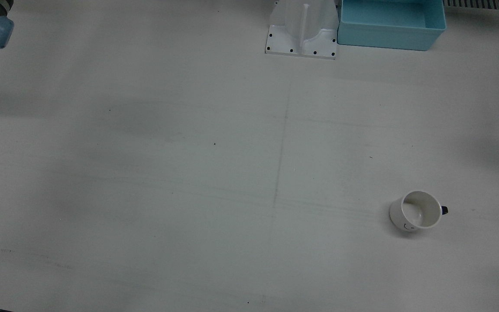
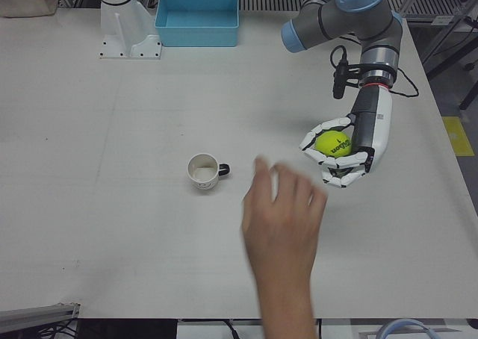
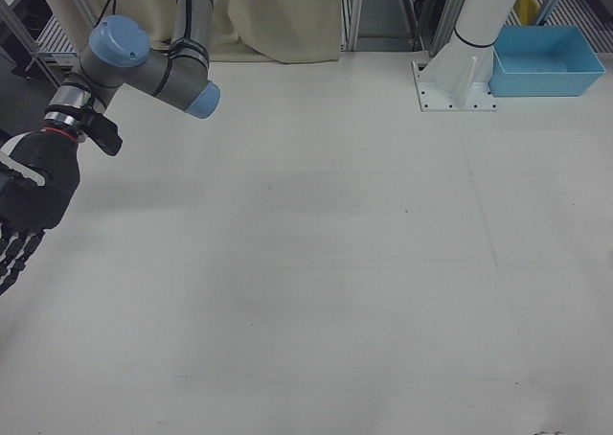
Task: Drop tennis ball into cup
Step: 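Bring the tennis ball held in the left hand into the workspace, then move the left hand with the ball above the white mug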
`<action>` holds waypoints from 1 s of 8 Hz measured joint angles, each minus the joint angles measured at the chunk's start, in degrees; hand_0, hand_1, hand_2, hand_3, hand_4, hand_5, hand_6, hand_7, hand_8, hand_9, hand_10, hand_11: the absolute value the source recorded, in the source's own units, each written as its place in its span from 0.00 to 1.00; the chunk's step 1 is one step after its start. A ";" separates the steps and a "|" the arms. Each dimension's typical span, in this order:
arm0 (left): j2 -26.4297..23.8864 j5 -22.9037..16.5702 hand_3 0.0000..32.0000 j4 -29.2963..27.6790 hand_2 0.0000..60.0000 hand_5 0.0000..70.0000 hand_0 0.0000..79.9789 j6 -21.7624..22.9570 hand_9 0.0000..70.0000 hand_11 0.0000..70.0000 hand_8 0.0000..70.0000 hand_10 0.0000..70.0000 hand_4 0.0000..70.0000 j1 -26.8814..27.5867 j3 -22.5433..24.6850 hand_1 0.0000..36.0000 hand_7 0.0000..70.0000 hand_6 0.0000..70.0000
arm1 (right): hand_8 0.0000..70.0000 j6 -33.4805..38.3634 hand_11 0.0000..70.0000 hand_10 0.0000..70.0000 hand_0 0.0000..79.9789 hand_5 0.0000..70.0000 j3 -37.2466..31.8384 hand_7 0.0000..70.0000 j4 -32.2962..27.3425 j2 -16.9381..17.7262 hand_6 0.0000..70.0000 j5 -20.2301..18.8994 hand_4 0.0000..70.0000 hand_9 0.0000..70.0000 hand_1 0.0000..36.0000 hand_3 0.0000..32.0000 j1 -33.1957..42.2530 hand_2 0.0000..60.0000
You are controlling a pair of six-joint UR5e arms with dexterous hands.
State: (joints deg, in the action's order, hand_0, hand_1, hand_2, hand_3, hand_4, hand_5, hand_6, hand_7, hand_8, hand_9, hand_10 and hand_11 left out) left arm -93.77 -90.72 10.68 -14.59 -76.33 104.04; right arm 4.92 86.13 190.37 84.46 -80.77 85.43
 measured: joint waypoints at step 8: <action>-1.49 1.13 0.00 10.19 1.00 0.36 0.97 -0.25 1.00 1.00 0.97 1.00 0.98 15.34 14.20 1.00 1.00 0.55 | 0.00 0.00 0.00 0.00 0.00 0.00 0.00 0.00 0.00 0.00 0.00 0.00 0.00 0.00 0.00 0.00 0.00 0.00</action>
State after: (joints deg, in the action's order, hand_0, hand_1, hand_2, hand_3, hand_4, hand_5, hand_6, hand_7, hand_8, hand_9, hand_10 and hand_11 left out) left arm -95.26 -89.59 20.87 -14.84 -60.98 118.24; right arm 4.92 86.13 190.37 84.46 -80.77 85.43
